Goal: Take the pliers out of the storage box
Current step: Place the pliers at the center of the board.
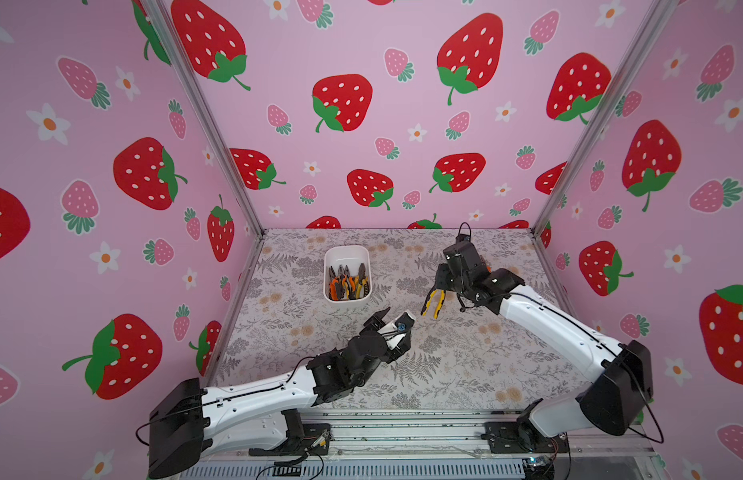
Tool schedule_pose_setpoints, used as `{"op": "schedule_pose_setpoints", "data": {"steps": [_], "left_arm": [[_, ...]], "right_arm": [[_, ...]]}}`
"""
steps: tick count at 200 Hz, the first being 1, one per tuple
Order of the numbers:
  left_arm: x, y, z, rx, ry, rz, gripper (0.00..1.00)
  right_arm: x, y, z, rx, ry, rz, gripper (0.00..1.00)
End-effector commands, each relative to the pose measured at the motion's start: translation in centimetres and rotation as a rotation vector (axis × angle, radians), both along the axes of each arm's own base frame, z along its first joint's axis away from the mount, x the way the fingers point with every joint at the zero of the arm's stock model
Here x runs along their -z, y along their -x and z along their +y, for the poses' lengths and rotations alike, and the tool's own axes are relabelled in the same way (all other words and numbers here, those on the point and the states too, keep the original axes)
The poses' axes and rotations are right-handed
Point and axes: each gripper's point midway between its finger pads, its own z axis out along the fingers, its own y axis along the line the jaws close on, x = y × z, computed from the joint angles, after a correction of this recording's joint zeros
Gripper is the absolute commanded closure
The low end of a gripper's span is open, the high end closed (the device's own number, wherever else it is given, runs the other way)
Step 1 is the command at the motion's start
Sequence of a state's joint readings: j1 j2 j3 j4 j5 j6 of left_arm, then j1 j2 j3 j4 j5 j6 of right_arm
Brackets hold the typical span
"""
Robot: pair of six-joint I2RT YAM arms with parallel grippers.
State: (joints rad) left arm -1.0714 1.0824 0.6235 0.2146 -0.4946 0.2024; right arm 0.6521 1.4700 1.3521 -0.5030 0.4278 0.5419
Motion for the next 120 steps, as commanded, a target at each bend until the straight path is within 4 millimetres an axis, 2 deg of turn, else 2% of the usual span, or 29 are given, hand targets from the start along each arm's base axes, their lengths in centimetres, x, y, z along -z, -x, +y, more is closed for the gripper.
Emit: {"op": "schedule_pose_setpoints", "data": {"steps": [1,20,39,54,81,120], "left_arm": [[0.3,-1.3,1.1,-0.062,0.136,0.181,0.22],[1.7,-3.8,3.4,-0.179,0.252,0.331,0.20],[3.4,-5.9,5.1,-0.256,0.370,0.479,0.20],[4.9,-7.0,5.9,-0.296,0.400,0.560,0.23],[7.0,-7.7,6.2,-0.330,0.360,0.606,0.26],[8.1,-8.1,7.1,-0.386,0.353,0.599,0.30]], "right_arm": [[-6.3,-2.7,-1.6,-0.088,0.270,-0.211,1.00],[-6.4,-4.4,-1.6,-0.160,0.349,-0.232,1.00],[-5.1,-6.4,-2.0,-0.189,0.342,-0.210,1.00],[-3.7,-8.1,-2.6,-0.189,0.315,-0.168,1.00],[-1.1,-10.8,-2.7,-0.200,0.309,-0.083,1.00],[3.4,-14.5,-2.6,-0.199,0.279,0.010,1.00]]}}
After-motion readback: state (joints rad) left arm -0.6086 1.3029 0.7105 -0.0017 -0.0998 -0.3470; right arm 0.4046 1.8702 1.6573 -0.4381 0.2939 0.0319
